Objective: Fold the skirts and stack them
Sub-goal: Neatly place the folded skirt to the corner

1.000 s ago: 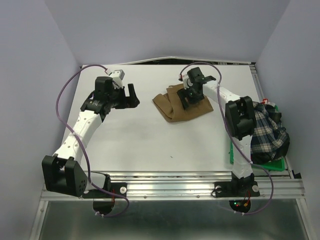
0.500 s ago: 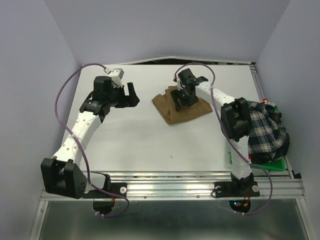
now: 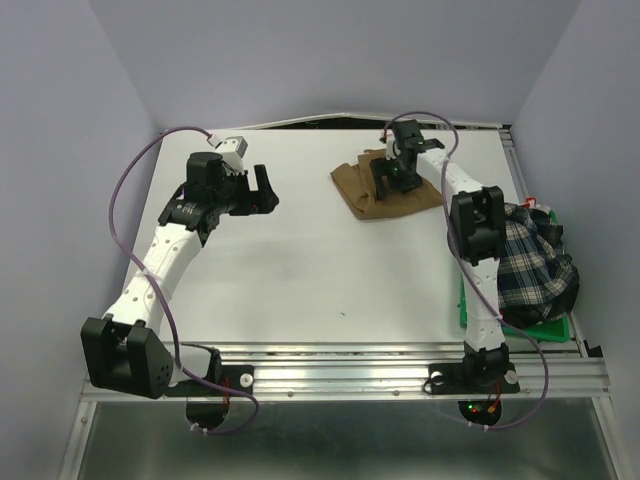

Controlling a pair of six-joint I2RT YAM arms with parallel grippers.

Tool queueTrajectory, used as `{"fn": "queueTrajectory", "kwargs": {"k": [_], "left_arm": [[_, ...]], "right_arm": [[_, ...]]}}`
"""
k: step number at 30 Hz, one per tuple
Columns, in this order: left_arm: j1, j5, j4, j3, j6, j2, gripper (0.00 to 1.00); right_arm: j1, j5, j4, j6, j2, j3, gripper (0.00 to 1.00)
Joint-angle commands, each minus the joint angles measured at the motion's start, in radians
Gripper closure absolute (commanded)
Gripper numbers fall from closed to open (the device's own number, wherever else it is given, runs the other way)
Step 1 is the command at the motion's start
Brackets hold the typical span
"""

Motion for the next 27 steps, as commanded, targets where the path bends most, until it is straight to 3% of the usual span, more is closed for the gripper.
{"fn": "queueTrajectory", "kwargs": {"k": [1, 14, 27], "left_arm": [[0.008, 0.014, 0.036, 0.004, -0.009, -0.029, 0.01], [0.011, -0.004, 0.03, 0.0, -0.002, -0.023, 0.01], [0.013, -0.006, 0.024, 0.003, 0.003, -0.021, 0.01]], "right_arm": [[-0.124, 0.092, -0.04, -0.12, 0.089, -0.004, 0.11], [-0.367, 0.126, -0.029, -0.236, 0.148, 0.086, 0.1], [-0.476, 0.14, -0.006, -0.262, 0.185, 0.137, 0.1]]}}
